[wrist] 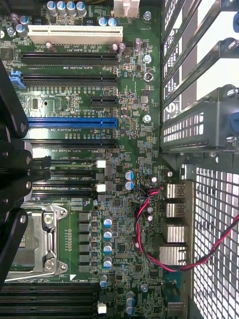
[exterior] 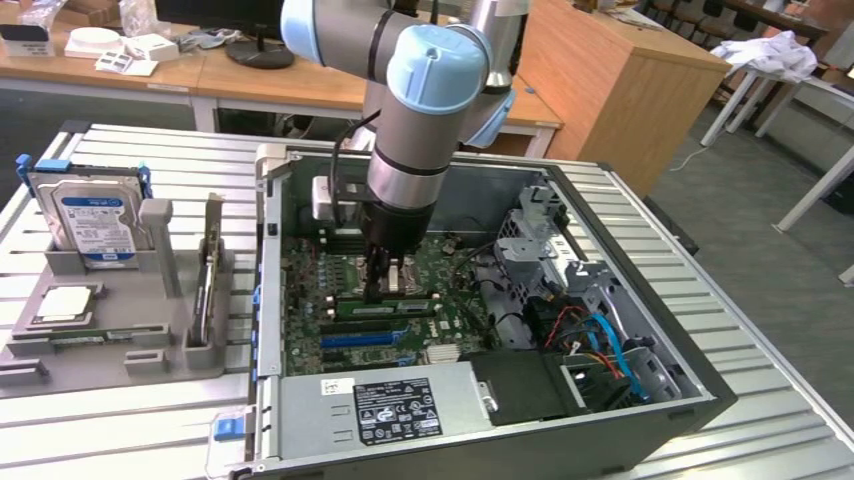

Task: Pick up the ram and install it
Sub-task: 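Press down the ram until it locks into place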

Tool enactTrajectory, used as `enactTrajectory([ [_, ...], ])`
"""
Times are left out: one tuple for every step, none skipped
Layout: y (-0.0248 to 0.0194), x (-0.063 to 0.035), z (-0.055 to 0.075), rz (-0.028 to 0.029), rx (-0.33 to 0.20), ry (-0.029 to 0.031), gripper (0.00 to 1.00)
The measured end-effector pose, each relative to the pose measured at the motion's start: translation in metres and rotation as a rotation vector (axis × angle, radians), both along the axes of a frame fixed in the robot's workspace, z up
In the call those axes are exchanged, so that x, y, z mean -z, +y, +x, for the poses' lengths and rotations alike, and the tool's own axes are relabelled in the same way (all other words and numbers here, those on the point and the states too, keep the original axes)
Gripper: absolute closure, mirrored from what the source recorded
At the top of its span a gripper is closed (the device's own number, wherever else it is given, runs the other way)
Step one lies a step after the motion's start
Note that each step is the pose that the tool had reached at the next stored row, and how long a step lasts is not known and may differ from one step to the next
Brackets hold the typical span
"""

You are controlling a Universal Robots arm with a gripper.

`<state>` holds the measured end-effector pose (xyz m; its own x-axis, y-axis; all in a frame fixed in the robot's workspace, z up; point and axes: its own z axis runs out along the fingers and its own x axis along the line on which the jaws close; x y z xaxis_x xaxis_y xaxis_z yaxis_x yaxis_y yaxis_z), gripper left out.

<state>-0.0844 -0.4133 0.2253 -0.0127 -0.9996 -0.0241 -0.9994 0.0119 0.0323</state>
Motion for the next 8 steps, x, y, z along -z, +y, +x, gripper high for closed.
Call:
enactTrajectory([
  [0.0000,0.0000,0.0000,0.0001,0.000,0.0000,0.89],
  [0.0000,0.0000,0.0000,0.0000,0.000,0.0001,0.89],
  [0.0000,0.0000,0.0000,0.0000,0.000,0.0001,0.89],
  [0.0000,0.0000,0.0000,0.0000,0.000,0.0001,0.89],
  [0.0000,0.0001,0.0000,0.0000,0.000,0.0001,0.89],
  [0.0000,0.0003,0.0000,0.0000,0.000,0.0001,0.89],
  [0.0000,0.0005,0.0000,0.0000,0.000,0.0001,0.89],
  [0.0000,0.0006,0.0000,-0.0001,0.000,0.0001,0.89],
])
